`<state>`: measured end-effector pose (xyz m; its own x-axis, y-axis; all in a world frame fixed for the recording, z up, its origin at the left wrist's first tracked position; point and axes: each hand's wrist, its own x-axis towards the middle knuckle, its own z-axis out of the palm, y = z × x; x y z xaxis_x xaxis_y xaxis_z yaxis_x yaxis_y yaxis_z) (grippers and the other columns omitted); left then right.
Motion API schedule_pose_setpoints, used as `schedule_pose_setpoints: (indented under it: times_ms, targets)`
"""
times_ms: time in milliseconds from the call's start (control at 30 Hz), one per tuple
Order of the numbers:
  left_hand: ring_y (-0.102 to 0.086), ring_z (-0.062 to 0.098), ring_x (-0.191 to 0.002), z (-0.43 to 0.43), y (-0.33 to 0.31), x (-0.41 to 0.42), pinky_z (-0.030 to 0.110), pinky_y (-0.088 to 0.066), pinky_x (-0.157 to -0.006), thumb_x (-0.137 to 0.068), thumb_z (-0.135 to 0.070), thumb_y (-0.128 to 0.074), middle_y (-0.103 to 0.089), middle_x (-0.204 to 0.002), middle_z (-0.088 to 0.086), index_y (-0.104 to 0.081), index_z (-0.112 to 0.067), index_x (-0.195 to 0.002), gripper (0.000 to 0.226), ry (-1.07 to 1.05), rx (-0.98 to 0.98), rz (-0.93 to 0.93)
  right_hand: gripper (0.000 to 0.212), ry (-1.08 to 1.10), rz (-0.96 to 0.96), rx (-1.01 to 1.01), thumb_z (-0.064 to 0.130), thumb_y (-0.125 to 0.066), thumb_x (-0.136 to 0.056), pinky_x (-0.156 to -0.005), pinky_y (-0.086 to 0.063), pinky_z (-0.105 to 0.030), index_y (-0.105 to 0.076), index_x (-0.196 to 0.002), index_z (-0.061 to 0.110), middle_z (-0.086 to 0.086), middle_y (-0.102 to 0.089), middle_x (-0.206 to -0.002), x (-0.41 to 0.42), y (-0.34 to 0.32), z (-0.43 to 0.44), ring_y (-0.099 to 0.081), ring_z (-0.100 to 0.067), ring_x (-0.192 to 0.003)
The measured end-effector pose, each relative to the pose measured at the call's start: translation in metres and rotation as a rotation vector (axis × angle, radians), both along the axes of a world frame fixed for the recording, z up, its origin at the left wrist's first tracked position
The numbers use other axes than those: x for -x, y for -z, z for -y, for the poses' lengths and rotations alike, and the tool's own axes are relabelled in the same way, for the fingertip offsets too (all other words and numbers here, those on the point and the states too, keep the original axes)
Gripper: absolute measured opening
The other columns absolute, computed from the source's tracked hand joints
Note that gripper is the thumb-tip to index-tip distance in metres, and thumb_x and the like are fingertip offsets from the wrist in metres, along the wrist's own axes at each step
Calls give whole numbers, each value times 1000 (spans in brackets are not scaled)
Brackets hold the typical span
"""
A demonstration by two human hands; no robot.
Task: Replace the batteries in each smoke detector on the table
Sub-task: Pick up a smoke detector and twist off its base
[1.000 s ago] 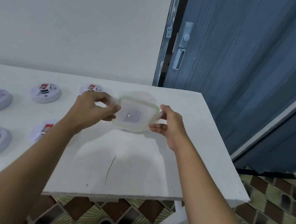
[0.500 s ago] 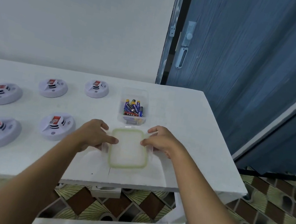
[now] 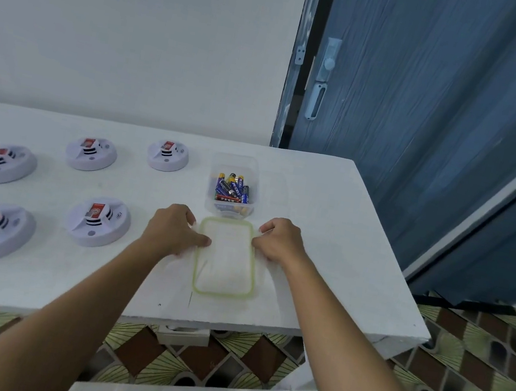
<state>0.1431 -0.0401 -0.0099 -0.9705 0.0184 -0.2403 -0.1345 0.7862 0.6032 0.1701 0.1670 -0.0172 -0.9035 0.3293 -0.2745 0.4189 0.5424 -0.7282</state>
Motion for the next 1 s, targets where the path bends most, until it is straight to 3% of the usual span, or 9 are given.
schedule_pose_setpoints:
  times_ms: [33,67,133,233,400,467,567,800,1000]
  targets:
    - [-66,22,-56,1,0,3,32,-55,-61,-64,-40,-87,-66,-89,7,-58,-11,-98,53,20,26,25,43,-12,17,5,6,-63,-72,-86,-56,-52,-64,-111,-10,-25,-66,-113,1,-1,0,-38,-5,-89]
    - [-67,23,-65,2,0,5,33,-56,-67,-64,-44,-86,-66,-92,6,-57,-11,-100,57,39,45,56,34,-33,30,3,8,-63,-72,-80,-58,-46,-66,-102,-8,-25,-68,-101,1,-4,1,-54,-24,-69]
    - [-62,24,-93,1,-1,12,33,-51,-78,-69,-55,-80,-60,-101,2,-53,-14,-108,63,56,76,63,6,-62,54,-20,13,-61,-72,-62,-48,-32,-59,-77,11,-11,-55,-78,1,-11,3,-47,-22,-66]
    - [-57,26,-110,-3,-3,27,34,-47,-90,-79,-63,-65,-59,-108,2,-53,-14,-121,65,-32,-47,-23,9,-77,66,-33,19,-60,-70,-58,-43,-28,-52,-70,20,-4,-51,-69,6,-14,6,-49,-24,-57]
    - [-70,23,-81,-22,-10,48,35,-54,-88,-90,-46,-59,-71,-79,4,-55,-8,-126,53,-148,-250,-72,20,-75,77,-15,5,-56,-72,-65,-61,-41,-70,-83,-2,-16,-74,-84,13,-15,2,-71,-36,-64]
    - [-71,22,-76,-31,-11,54,31,-55,-79,-89,-30,-59,-73,-71,8,-64,-2,-110,35,-159,-244,-96,30,-75,77,-6,2,-53,-73,-65,-62,-43,-73,-95,-4,-20,-75,-91,16,-13,0,-74,-37,-70]
    - [-68,20,-67,-39,-11,63,29,-53,-63,-86,-17,-54,-71,-63,10,-69,3,-91,26,-172,-247,-122,25,-67,54,-13,1,-53,-74,-65,-64,-43,-75,-86,5,-13,-75,-82,19,-12,-3,-72,-33,-63]
    - [-66,14,-53,-46,-14,92,27,-53,-64,-89,-14,-54,-70,-61,11,-69,3,-90,23,-166,-263,-173,20,-16,-3,-14,3,-57,-81,-69,-63,-43,-75,-86,10,-6,-74,-84,33,-7,-8,-73,-31,-67]
    - [-63,5,-51,-44,-13,104,21,-43,-53,-93,-37,-62,-68,-58,3,-68,0,-91,37,-155,-293,-196,19,-4,-3,-17,4,-58,-82,-69,-63,-42,-75,-87,9,-6,-74,-83,45,-5,-8,-73,-31,-65]
